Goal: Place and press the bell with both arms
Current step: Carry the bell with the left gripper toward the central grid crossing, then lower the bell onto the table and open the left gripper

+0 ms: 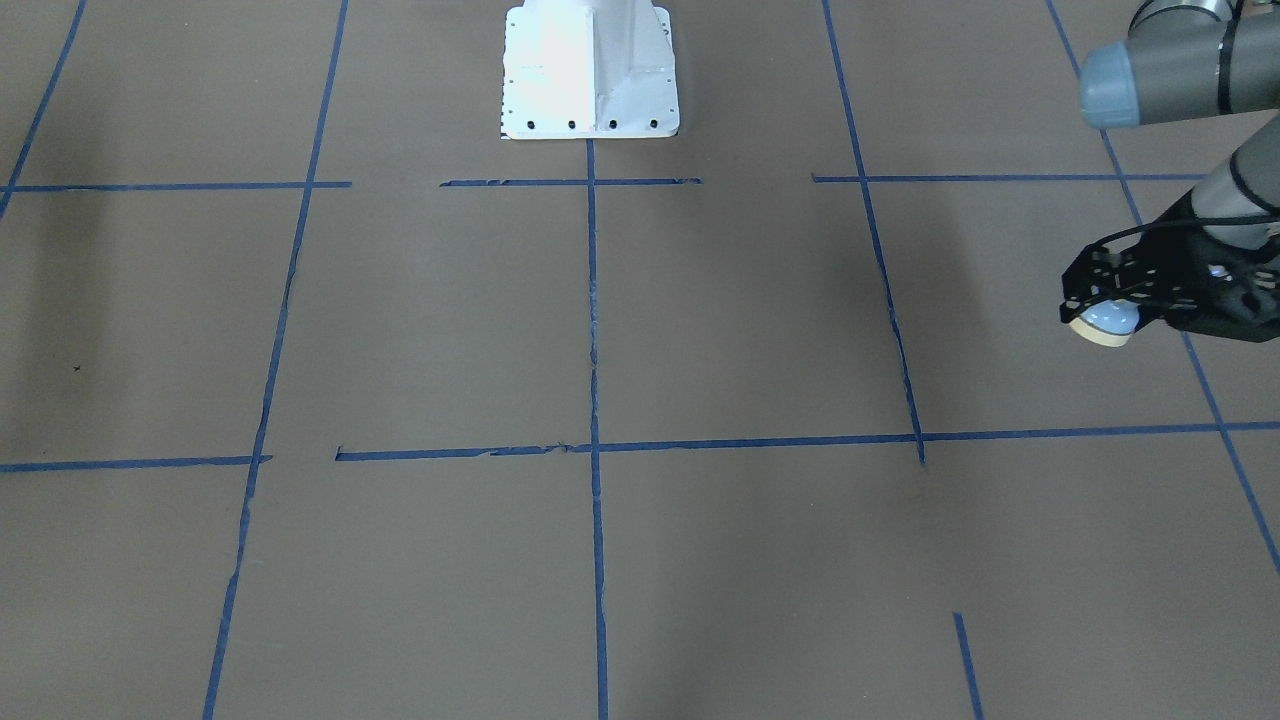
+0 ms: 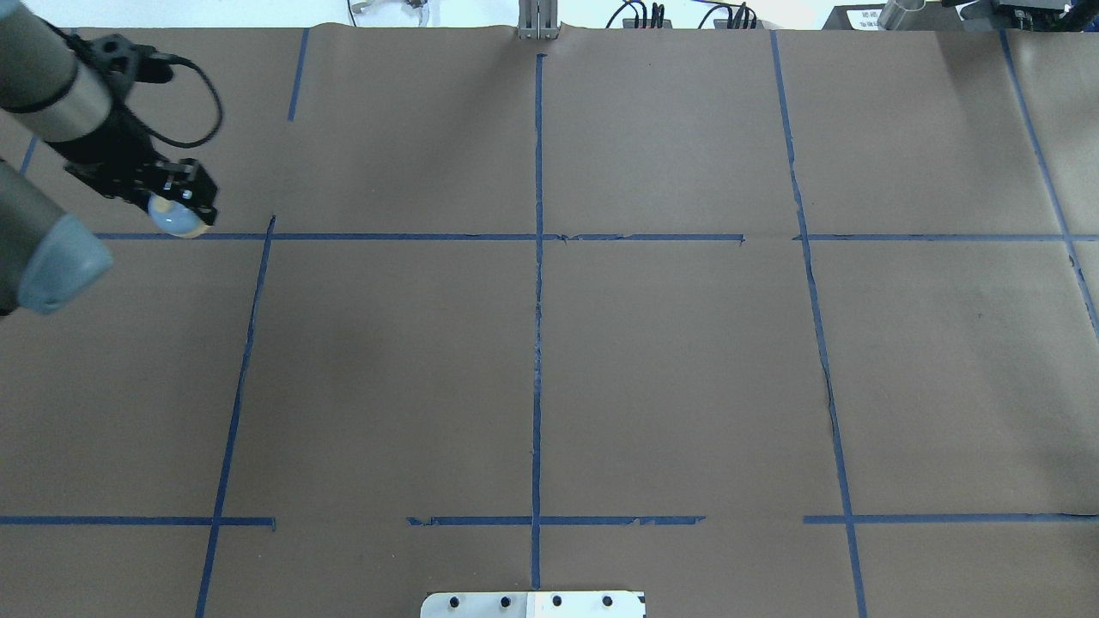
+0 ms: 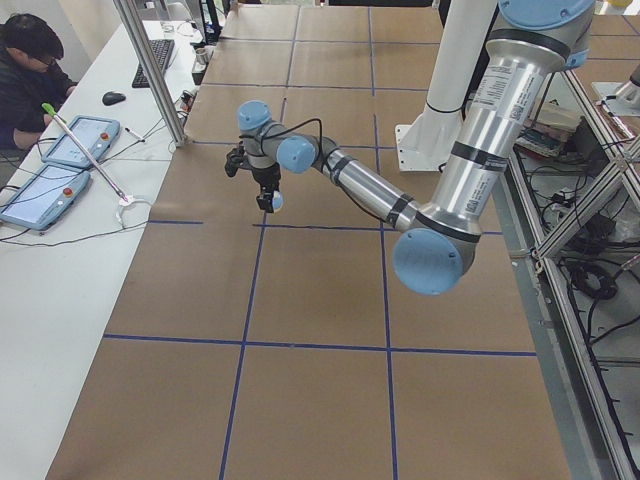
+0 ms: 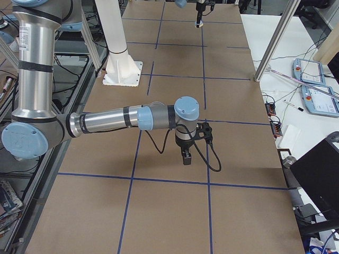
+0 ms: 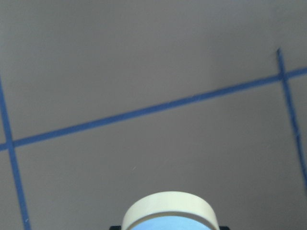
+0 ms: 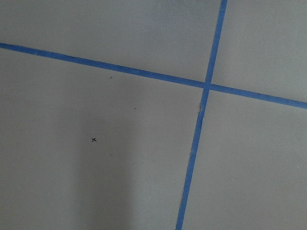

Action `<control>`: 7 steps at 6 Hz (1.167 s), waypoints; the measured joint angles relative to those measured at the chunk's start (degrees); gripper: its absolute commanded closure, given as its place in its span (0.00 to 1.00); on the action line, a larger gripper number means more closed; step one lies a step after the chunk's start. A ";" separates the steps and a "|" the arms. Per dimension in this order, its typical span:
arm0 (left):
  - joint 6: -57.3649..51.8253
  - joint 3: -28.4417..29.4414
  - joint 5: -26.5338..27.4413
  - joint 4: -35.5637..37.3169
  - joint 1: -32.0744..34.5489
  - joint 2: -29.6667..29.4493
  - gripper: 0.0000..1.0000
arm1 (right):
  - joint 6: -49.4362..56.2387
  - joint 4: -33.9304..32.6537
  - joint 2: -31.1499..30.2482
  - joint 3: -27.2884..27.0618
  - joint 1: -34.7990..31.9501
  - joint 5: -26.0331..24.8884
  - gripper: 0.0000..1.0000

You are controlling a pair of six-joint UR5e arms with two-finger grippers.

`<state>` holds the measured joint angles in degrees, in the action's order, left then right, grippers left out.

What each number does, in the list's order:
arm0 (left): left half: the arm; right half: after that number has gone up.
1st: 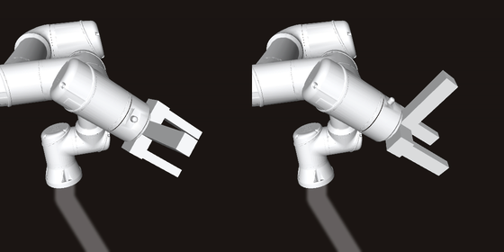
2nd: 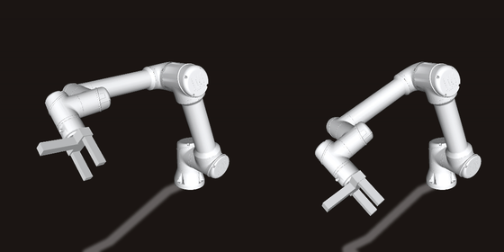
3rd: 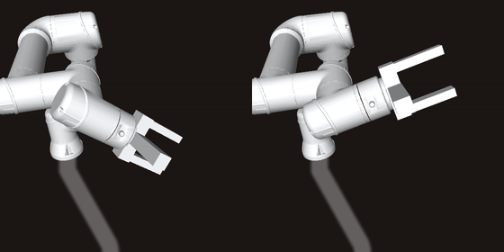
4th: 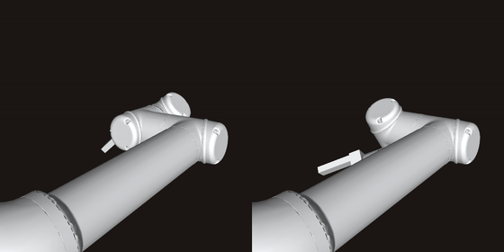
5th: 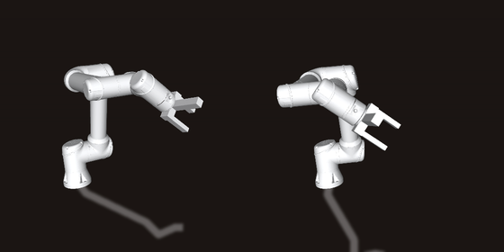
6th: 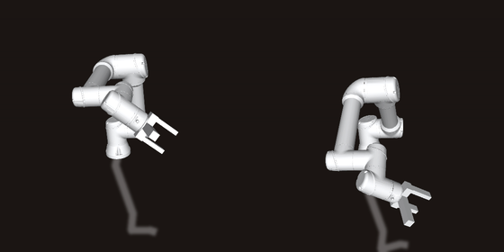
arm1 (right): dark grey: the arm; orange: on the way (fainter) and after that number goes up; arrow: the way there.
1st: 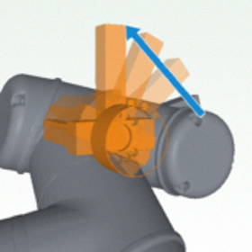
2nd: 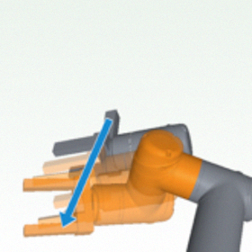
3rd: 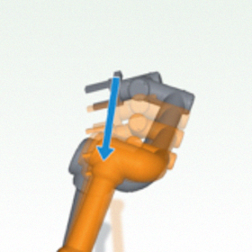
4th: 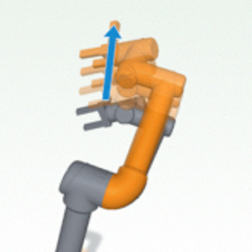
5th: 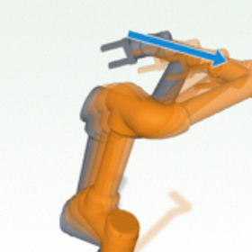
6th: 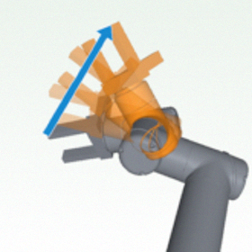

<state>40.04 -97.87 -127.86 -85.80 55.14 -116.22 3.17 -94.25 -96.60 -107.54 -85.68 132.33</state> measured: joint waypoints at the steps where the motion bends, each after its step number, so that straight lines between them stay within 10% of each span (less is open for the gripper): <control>1: 9.10 6.31 2.99 -0.01 -5.03 -8.55 0.97 | -0.03 -0.01 0.00 0.03 0.04 0.02 0.00; 5: 31.22 35.21 12.85 -11.61 -17.36 -32.85 0.93 | -0.09 0.03 0.00 0.05 0.08 -0.04 0.00; 6: 32.63 37.82 14.64 -13.49 -19.19 -34.58 0.78 | -0.09 0.03 0.01 0.05 0.08 -0.08 0.00; 7: 33.03 38.63 15.68 -14.11 -20.27 -35.11 0.29 | -0.07 0.03 0.01 0.05 0.08 -0.12 0.00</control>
<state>73.07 -59.23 -112.18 -99.92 34.88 -151.33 3.10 -94.22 -96.59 -107.49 -85.61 132.21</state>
